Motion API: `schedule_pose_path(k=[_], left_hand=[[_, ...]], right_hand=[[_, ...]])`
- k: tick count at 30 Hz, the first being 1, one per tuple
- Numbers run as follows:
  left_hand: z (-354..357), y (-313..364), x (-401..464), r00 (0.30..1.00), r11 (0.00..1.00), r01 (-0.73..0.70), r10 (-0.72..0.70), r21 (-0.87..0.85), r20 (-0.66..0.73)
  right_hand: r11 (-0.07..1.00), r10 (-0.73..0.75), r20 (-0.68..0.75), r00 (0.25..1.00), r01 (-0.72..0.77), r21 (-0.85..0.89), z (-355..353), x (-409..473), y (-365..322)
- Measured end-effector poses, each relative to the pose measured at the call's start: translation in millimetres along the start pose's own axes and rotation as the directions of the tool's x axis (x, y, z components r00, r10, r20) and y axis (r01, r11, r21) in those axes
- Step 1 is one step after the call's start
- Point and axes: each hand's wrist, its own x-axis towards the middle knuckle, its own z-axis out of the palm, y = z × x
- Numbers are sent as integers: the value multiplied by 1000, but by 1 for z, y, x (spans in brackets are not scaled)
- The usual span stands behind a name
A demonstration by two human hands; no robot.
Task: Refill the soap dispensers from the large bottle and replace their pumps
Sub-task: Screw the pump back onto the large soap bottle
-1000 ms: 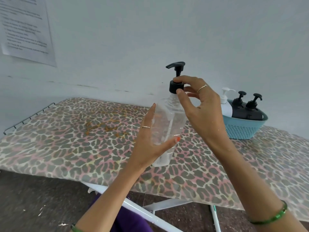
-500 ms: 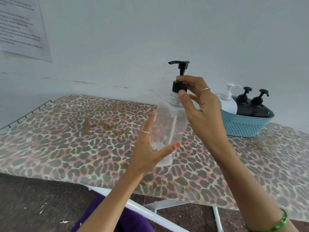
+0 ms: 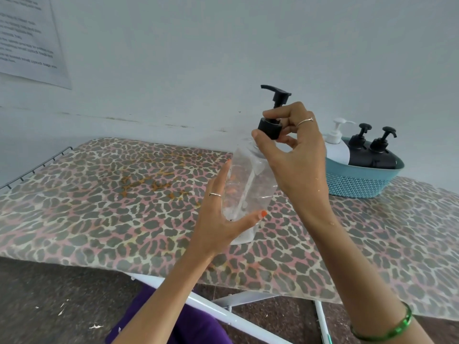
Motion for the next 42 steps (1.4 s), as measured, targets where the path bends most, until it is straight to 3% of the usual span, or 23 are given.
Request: schedule_pose_path(k=[10,27,31,33,36,38,42], left_hand=[[-1,2,-1,1000,1000,3,-3,2,1],[0,1,-4,1000,1000,3,-3,-8,-1],[1,4,0,1000,1000,-20,20,0,3],[0,5,1,1000,1000,-14,14,-5,4],[-1,3,-2,1000,1000,-8,8,2,-1],[-1,2,-3,1000,1000,-6,6,-6,-10],[-2,2,-3,1000,1000,2,-2,-20,-21]], right_hand=[[993,40,15,999,-42,110,1,-4,-6],[1000,-10,13,1000,10,6,3,-7,2],[994,-45,-125,991,58,98,-8,-9,-4],[983,62,-77,995,-47,180,-10,-5,-5],[921,222,157,962,-260,289,-10,1,-4],[896,202,231,952,-275,348,-9,3,-4],[885,175,231,957,-256,390,-8,7,-5]])
